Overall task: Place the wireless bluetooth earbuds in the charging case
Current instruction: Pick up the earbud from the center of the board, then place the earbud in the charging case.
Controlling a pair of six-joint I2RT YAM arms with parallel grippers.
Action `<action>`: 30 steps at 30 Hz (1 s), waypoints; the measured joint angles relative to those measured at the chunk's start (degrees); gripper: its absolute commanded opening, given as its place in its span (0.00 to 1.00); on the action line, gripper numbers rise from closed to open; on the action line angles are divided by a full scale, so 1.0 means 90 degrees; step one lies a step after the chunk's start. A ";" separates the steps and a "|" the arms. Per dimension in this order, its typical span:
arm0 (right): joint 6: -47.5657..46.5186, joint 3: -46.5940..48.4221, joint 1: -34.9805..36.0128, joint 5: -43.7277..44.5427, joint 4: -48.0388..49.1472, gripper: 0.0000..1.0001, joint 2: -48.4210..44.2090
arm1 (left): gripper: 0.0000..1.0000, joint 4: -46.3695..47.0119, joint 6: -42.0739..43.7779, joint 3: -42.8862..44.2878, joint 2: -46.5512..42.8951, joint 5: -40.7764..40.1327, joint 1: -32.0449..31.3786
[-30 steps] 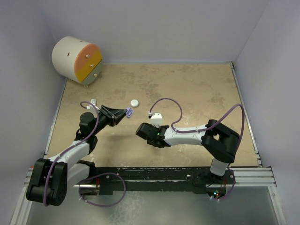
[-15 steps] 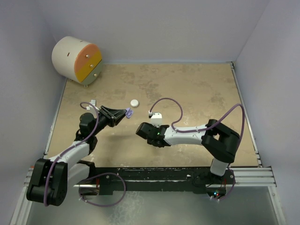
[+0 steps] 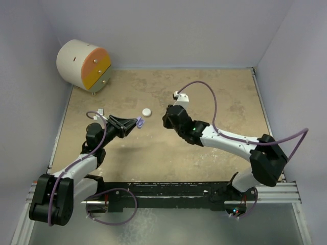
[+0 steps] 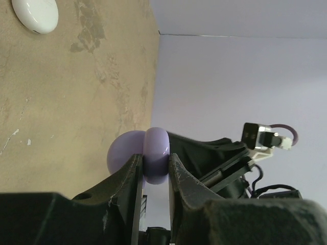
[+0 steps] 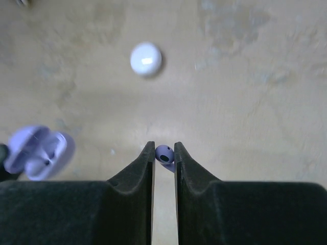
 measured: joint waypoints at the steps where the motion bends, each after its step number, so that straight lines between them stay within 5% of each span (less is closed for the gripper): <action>1: -0.0170 0.0000 -0.0117 -0.0005 0.0257 0.00 -0.0117 | 0.00 0.0002 -0.0024 0.0000 -0.0007 -0.0007 0.0000; 11: -0.1394 -0.1044 -0.1144 -0.0911 0.4119 0.00 -0.0867 | 0.00 0.0585 -0.0593 0.0143 0.0284 -0.0423 0.0024; 22: -0.1275 -0.1644 -0.1649 -0.2817 0.7681 0.00 0.0228 | 0.00 0.1853 -0.1202 0.0253 0.1110 -0.1081 0.0029; 30: -0.0673 -0.1790 -0.1909 -0.3502 0.8714 0.00 0.0692 | 0.00 0.1974 -0.1270 0.0253 0.1081 -0.1491 0.0010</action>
